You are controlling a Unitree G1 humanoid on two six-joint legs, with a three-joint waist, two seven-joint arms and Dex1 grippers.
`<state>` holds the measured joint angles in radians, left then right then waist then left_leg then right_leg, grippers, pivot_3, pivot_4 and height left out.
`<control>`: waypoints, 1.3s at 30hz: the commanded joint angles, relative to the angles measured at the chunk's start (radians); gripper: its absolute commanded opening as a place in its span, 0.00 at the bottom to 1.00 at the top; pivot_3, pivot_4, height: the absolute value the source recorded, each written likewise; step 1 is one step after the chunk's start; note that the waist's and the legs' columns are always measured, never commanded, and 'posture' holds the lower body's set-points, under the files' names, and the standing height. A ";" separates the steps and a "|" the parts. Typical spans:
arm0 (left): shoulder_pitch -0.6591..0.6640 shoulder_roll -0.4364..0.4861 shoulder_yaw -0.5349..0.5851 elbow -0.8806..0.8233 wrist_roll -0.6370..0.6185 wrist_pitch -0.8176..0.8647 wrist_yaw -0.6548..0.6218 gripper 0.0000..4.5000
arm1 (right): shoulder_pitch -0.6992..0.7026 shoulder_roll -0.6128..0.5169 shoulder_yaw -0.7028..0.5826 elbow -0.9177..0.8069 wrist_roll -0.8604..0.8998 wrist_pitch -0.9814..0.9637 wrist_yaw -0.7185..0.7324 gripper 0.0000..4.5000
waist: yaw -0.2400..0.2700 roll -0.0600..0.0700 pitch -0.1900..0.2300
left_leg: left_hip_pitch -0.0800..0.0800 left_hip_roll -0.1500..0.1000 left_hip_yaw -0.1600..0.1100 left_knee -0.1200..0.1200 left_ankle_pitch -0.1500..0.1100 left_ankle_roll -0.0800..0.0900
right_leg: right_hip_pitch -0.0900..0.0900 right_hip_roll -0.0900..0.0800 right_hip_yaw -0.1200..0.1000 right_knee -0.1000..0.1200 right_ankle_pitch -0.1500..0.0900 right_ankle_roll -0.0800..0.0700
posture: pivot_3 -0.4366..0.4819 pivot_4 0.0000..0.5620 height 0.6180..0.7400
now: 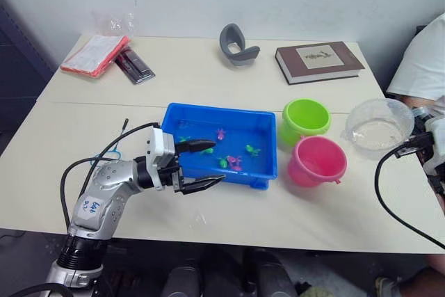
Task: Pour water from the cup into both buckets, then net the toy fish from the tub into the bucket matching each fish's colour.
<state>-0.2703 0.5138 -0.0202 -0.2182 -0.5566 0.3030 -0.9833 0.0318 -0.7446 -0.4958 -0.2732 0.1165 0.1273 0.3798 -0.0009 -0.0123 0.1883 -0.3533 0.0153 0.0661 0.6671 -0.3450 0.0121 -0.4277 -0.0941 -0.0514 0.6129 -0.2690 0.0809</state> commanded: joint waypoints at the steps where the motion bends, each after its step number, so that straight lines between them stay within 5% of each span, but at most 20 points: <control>1: -0.024 -0.006 -0.001 -0.003 0.008 -0.024 -0.013 1.00 | -0.012 -0.003 -0.013 -0.024 -0.061 -0.056 -0.036 0.02 | 0.000 0.000 0.000 | 0.000 0.000 0.000 0.000 0.000 0.000 | 0.000 0.000 0.000 0.000 0.000 0.000 | 0.48 0.27 1.00; 39: 0.015 -0.011 0.017 -0.066 0.019 -0.028 0.007 1.00 | -0.051 -0.024 0.071 0.196 -0.390 -0.348 -0.163 0.02 | -0.002 0.000 0.000 | 0.000 -0.001 0.001 0.000 0.004 -0.004 | 0.000 0.000 0.001 0.000 0.001 0.001 | 0.48 0.27 1.00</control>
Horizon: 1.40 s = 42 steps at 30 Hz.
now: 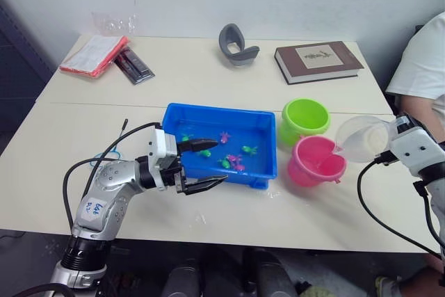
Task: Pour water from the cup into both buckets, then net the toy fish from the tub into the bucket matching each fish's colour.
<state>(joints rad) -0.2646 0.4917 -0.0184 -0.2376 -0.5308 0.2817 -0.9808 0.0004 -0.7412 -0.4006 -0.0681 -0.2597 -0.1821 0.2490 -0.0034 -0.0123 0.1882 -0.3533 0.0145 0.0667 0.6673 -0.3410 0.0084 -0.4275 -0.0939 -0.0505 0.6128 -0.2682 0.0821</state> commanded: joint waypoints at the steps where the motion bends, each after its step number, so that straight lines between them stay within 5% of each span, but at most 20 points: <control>1: 0.010 0.012 0.016 -0.048 -0.006 -0.008 0.006 1.00 | -0.023 -0.029 -0.023 -0.003 -0.021 -0.044 -0.041 0.02 | 0.001 0.000 0.000 | 0.000 0.000 0.000 0.000 0.000 0.000 | 0.000 0.000 0.000 0.000 0.000 0.000 | 0.48 0.27 1.00; 42: 0.016 0.007 0.012 -0.034 0.016 -0.045 0.027 1.00 | -0.039 -0.041 0.016 -0.041 -0.182 -0.136 -0.137 0.02 | 0.000 0.000 0.000 | 0.000 0.000 0.000 0.001 0.001 -0.001 | 0.000 0.001 0.000 0.000 0.000 0.000 | 0.48 0.27 1.00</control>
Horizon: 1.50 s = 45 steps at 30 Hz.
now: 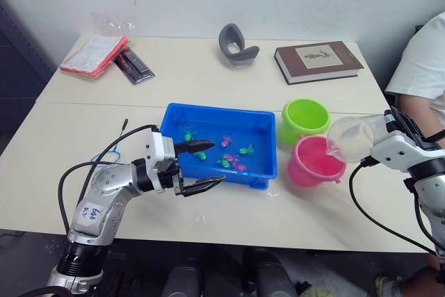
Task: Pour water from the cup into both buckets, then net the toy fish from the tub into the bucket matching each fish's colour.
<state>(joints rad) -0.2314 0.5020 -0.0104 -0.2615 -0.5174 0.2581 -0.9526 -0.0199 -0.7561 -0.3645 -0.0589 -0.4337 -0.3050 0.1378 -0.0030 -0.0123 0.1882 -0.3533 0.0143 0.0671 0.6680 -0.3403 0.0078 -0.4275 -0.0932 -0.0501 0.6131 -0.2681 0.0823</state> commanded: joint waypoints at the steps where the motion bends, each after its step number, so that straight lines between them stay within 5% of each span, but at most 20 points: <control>1: -0.019 -0.006 0.002 -0.007 0.005 -0.024 -0.001 1.00 | -0.022 -0.028 -0.020 -0.049 -0.011 -0.015 -0.027 0.02 | 0.000 0.000 0.000 | 0.000 0.000 0.000 0.000 0.000 0.000 | 0.000 0.000 0.000 0.000 0.000 0.000 | 0.48 0.27 1.00; 19: -0.035 -0.034 -0.010 0.029 0.022 -0.058 -0.002 1.00 | -0.026 -0.031 -0.030 -0.056 -0.035 -0.012 -0.051 0.02 | -0.001 0.000 0.000 | 0.000 0.000 0.000 0.000 0.000 0.000 | 0.000 0.000 0.000 0.000 0.000 0.000 | 0.48 0.27 1.00; 32: -0.034 -0.006 0.031 0.035 0.006 -0.047 -0.005 1.00 | -0.043 0.105 -0.123 -0.174 0.441 0.398 0.133 0.02 | 0.001 0.000 0.000 | 0.000 0.000 0.000 0.001 0.000 0.001 | 0.000 -0.001 0.000 0.001 0.000 0.000 | 0.48 0.27 1.00; 39: -0.059 0.010 0.106 0.043 -0.039 -0.004 0.016 1.00 | -0.250 0.073 -0.143 -0.144 0.521 0.756 0.096 0.02 | -0.004 0.000 0.000 | 0.001 0.000 0.001 0.001 0.000 0.001 | 0.000 -0.001 0.000 0.003 0.000 0.000 | 0.48 0.27 1.00; 45: -0.116 0.000 0.134 0.062 -0.041 0.026 0.062 1.00 | -0.440 0.011 0.005 -0.002 0.481 0.842 0.141 0.02 | -0.002 0.000 0.000 | 0.000 0.000 0.000 0.002 0.001 0.001 | 0.000 -0.001 0.000 0.004 0.000 0.000 | 0.48 0.27 1.00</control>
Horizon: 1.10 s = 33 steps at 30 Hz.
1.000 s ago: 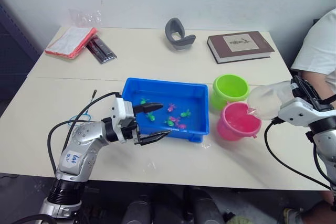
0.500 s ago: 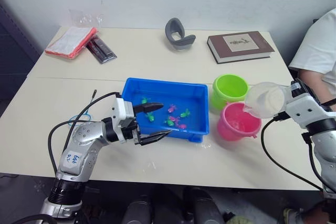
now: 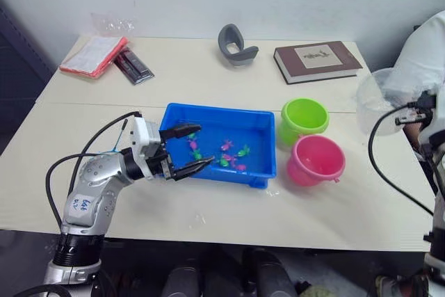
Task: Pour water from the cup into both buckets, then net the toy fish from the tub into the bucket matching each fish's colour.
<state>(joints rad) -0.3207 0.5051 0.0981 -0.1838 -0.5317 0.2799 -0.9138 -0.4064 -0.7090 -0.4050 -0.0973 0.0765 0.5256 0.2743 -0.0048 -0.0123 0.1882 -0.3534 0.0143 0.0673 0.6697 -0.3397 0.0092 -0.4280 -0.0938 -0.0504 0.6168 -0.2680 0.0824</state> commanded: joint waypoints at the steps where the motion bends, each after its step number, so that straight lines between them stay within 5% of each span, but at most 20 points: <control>1: -0.033 -0.007 0.031 -0.015 -0.030 0.008 0.031 1.00 | -0.073 -0.045 0.072 0.060 -0.048 0.011 0.002 0.02 | 0.000 0.000 0.000 | 0.000 0.000 0.000 0.000 0.000 0.000 | 0.000 0.000 0.000 0.001 0.000 0.000 | 0.48 0.27 1.00; 15: -0.018 0.021 0.045 -0.039 -0.013 0.020 0.073 1.00 | -0.232 -0.096 0.377 0.288 -0.365 -0.347 -0.109 0.02 | 0.000 0.000 0.000 | -0.002 0.000 0.000 0.001 0.000 0.000 | -0.001 -0.001 -0.001 0.001 0.000 0.001 | 0.48 0.27 1.00; 33: 0.019 0.027 0.029 -0.086 0.000 0.007 0.097 1.00 | -0.250 -0.145 0.476 0.388 -0.655 -0.617 -0.272 0.02 | -0.008 0.000 0.000 | -0.002 0.000 0.000 0.001 0.001 -0.001 | -0.001 -0.001 -0.001 0.001 0.000 0.001 | 0.48 0.27 1.00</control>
<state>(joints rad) -0.3038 0.5257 0.1193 -0.2257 -0.5360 0.3061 -0.8212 -0.6245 -0.8217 0.0812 0.2985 -0.5537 -0.0691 0.0379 -0.0127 -0.0123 0.1882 -0.3558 0.0143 0.0677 0.6712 -0.3390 0.0082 -0.4293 -0.0949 -0.0509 0.6180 -0.2675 0.0833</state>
